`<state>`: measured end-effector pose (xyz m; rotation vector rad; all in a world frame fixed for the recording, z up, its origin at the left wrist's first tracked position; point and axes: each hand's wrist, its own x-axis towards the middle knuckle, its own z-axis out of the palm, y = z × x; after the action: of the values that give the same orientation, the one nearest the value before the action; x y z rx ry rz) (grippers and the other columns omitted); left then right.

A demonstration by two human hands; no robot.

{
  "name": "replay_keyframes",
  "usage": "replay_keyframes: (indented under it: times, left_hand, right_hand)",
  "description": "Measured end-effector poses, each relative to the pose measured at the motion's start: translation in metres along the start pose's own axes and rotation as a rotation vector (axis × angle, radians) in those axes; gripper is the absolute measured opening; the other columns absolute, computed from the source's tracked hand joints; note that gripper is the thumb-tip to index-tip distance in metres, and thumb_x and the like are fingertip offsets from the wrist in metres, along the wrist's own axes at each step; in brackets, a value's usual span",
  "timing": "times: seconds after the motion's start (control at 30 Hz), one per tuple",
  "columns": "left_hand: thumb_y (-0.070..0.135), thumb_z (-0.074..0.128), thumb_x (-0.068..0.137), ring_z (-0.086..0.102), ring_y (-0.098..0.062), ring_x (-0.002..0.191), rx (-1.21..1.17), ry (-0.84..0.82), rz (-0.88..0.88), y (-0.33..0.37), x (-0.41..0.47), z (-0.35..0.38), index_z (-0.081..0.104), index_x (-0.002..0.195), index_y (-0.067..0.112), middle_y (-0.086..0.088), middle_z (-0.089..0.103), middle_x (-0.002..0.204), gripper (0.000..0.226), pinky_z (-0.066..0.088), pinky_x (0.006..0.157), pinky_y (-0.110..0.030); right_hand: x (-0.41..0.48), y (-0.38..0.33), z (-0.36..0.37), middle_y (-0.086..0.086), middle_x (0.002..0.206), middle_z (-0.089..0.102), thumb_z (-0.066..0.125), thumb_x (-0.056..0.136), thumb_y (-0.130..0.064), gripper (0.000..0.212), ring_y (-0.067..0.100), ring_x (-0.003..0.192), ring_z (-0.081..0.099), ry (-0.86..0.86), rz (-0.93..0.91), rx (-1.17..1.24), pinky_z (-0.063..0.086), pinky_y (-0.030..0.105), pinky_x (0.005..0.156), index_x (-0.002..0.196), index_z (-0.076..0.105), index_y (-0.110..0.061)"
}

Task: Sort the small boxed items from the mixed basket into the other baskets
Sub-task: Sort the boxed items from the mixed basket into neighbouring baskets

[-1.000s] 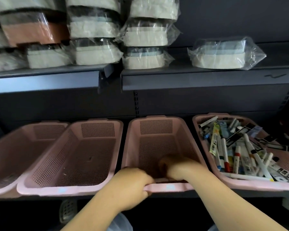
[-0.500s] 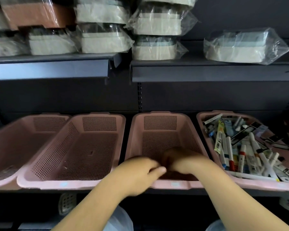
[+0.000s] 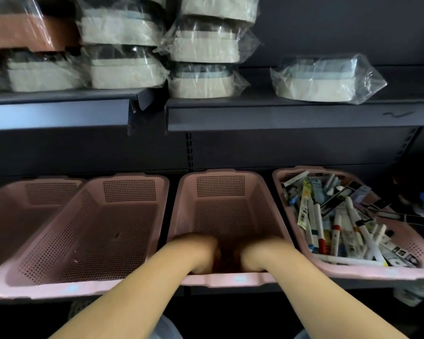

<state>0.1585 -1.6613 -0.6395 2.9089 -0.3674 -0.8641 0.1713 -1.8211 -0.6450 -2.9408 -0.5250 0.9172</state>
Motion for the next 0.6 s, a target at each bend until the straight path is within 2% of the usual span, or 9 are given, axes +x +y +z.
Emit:
replay_keyframes:
  times: [0.07,0.13,0.2,0.23,0.33,0.4,0.47,0.53,0.6]
  left_hand:
    - [0.016,0.058,0.095,0.069,-0.03,0.096,0.007,0.004,0.015,-0.001,0.001,0.0,0.074,0.114,0.017,-0.01,0.073,0.103,0.025,0.055,0.083,-0.038]
    - [0.019,0.058,0.096,0.069,-0.031,0.096,0.011,0.008,0.038,0.0,0.0,0.0,0.074,0.113,0.017,-0.009,0.074,0.104,0.024,0.054,0.081,-0.036]
    - [0.017,0.063,0.093,0.069,-0.028,0.095,0.028,0.011,0.052,-0.001,0.002,0.001,0.074,0.115,0.021,-0.006,0.074,0.104,0.025,0.057,0.084,-0.038]
    - [0.016,0.064,0.091,0.069,-0.027,0.095,0.04,0.012,0.052,-0.001,0.003,0.002,0.074,0.115,0.024,-0.004,0.074,0.104,0.026,0.059,0.085,-0.039]
    - [0.015,0.062,0.091,0.068,-0.025,0.095,0.056,0.018,0.068,-0.001,0.005,0.002,0.074,0.113,0.029,0.0,0.073,0.105,0.029,0.057,0.083,-0.038]
    - [0.016,0.06,0.092,0.067,-0.026,0.097,0.086,0.008,0.1,0.002,0.003,0.0,0.074,0.112,0.03,0.0,0.072,0.107,0.028,0.056,0.083,-0.036]
    - [0.025,0.062,0.095,0.066,-0.025,0.096,0.122,0.03,0.152,0.008,0.003,-0.005,0.073,0.111,0.028,0.001,0.07,0.108,0.02,0.055,0.082,-0.034]
    - [0.039,0.068,0.093,0.065,-0.02,0.097,0.082,0.12,0.195,0.017,0.004,-0.012,0.073,0.109,0.029,0.007,0.068,0.105,0.019,0.053,0.083,-0.03]
    - [0.04,0.071,0.092,0.066,-0.015,0.094,-0.025,0.232,0.235,0.032,0.009,-0.02,0.072,0.104,0.035,0.014,0.067,0.101,0.013,0.053,0.084,-0.03]
  right_hand:
    - [-0.002,0.0,-0.002,0.006,0.142,0.057,0.046,0.101,-0.029,0.044,0.029,0.113,0.061,0.001,-0.042,0.045,0.049,0.036,0.092,0.146,0.047,-0.03]
    - [-0.003,-0.001,-0.003,0.007,0.126,0.066,0.053,0.096,-0.021,0.035,0.026,0.099,0.062,0.001,-0.097,0.089,0.047,0.029,0.076,0.129,0.063,-0.023]
    - [-0.002,-0.001,-0.002,0.007,0.114,0.069,0.056,0.092,-0.019,0.029,0.025,0.089,0.063,0.008,-0.117,0.103,0.042,0.026,0.063,0.119,0.068,-0.022]
    - [-0.003,0.0,-0.002,0.007,0.112,0.069,0.057,0.092,-0.02,0.029,0.026,0.088,0.063,0.004,-0.118,0.11,0.041,0.026,0.062,0.118,0.067,-0.023]
    - [-0.014,0.004,-0.007,0.002,0.103,0.068,0.059,0.092,-0.02,0.025,0.024,0.083,0.06,0.011,-0.133,0.128,0.042,0.026,0.066,0.114,0.07,-0.023]
    - [-0.028,0.012,-0.016,-0.004,0.093,0.064,0.065,0.091,-0.024,0.018,0.018,0.077,0.058,0.084,-0.125,0.181,0.04,0.023,0.062,0.109,0.071,-0.026]
    - [-0.042,0.023,-0.024,-0.006,0.096,0.064,0.068,0.091,-0.029,0.013,0.015,0.082,0.058,0.216,-0.114,0.267,0.04,0.022,0.061,0.103,0.071,-0.029]
    - [-0.057,0.036,-0.032,-0.01,0.095,0.062,0.068,0.091,-0.03,0.002,0.013,0.088,0.058,0.366,-0.093,0.347,0.043,0.022,0.066,0.092,0.068,-0.031]
    - [-0.07,0.051,-0.039,-0.011,0.091,0.064,0.066,0.091,-0.027,0.007,0.014,0.09,0.061,0.513,-0.053,0.42,0.049,0.026,0.075,0.086,0.065,-0.032]
